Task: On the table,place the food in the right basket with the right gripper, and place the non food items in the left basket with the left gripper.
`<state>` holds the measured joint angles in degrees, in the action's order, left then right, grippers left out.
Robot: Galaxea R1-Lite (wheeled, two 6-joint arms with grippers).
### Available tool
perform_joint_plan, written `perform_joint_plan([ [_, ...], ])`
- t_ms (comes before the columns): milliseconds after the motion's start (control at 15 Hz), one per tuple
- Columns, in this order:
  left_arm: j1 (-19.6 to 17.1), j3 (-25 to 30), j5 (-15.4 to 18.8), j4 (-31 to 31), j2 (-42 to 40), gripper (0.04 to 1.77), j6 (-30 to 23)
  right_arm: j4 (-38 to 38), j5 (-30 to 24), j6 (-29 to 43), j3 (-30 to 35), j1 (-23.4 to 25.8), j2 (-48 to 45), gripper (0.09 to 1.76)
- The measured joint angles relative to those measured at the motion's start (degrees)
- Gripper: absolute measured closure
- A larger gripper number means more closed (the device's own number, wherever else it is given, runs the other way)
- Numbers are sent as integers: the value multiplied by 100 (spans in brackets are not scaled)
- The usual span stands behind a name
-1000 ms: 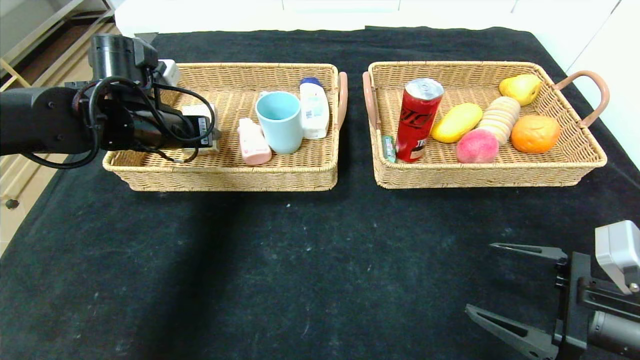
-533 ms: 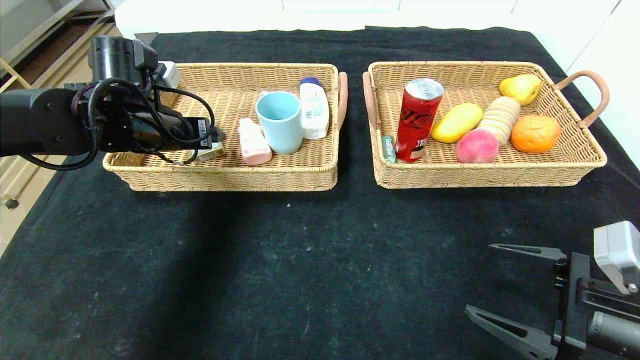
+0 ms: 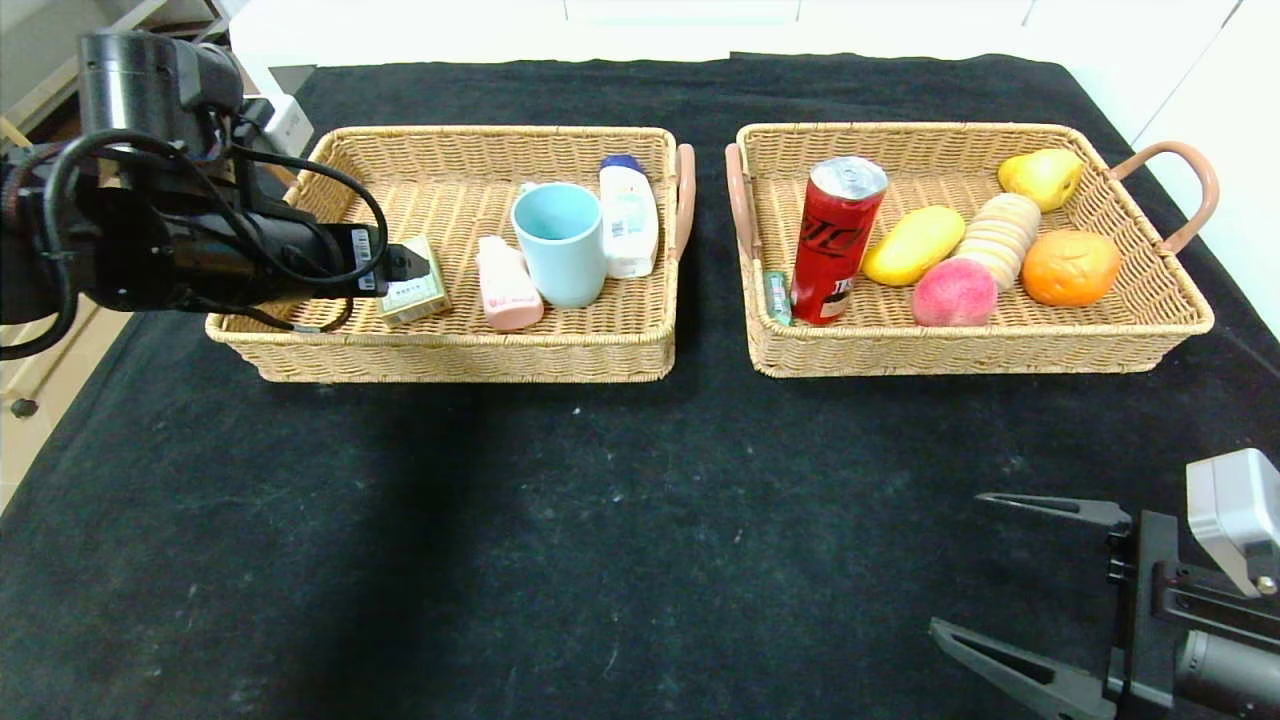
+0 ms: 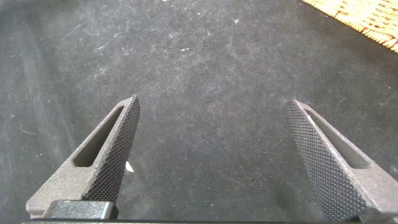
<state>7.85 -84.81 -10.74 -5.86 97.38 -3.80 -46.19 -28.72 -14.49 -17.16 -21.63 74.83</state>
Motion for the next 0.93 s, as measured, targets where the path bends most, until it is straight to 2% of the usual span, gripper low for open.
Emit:
perform_joint_plan([
  [267,271,890,-6,-9,-1067,14,17,-6,15,13,-39,38,-30,14],
  [467,680,1696,-41,-11,-1970,12,34,-216,15,55,-63,138,-38,14],
  [667,1053,2378,-232,-20,-2817,12,83,-372,12,74,-69,322,-44,14],
  [933,1436,3267,-329,2,-3705,11,74,-369,11,119,-257,597,-104,14],
])
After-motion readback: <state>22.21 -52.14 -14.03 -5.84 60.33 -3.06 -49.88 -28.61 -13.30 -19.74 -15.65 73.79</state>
